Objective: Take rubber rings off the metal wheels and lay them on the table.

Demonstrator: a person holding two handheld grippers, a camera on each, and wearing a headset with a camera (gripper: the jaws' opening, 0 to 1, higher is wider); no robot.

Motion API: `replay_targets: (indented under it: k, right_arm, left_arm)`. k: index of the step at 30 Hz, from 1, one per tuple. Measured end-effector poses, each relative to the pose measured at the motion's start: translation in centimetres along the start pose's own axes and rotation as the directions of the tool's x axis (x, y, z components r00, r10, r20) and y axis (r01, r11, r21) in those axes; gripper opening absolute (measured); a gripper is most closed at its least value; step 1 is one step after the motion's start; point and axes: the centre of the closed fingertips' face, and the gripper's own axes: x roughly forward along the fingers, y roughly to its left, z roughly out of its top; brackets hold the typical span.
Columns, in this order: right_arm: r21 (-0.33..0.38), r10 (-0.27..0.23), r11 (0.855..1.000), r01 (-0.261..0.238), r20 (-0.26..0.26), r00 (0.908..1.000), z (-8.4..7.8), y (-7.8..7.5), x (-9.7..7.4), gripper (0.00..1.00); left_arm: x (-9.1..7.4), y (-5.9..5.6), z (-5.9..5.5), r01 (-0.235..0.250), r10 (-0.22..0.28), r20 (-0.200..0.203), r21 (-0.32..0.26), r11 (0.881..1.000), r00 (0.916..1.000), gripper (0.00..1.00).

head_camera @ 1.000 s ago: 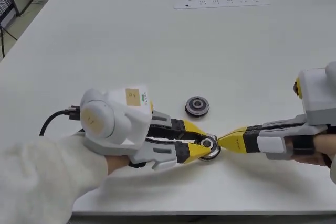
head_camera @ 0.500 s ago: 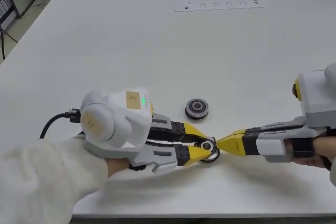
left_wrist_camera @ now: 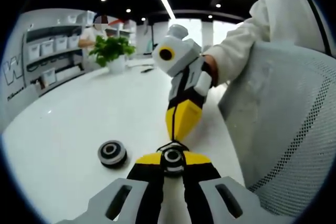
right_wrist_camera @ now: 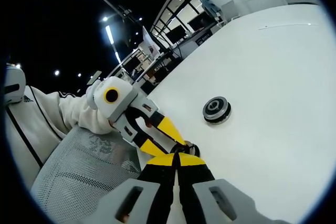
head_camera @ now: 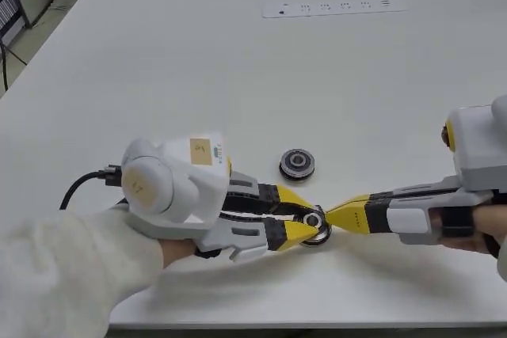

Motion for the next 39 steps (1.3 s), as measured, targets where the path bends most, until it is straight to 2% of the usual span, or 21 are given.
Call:
replay_targets:
  k: [39]
  right_arm:
    - [0.017, 0.032, 0.999, -0.032, 0.024, 0.9992, 0.33, 0.47, 0.02, 0.0]
  left_arm:
    - [0.05, 0.1, -0.17, -0.003, 0.003, 0.004, -0.003, 1.0, 1.0, 0.14]
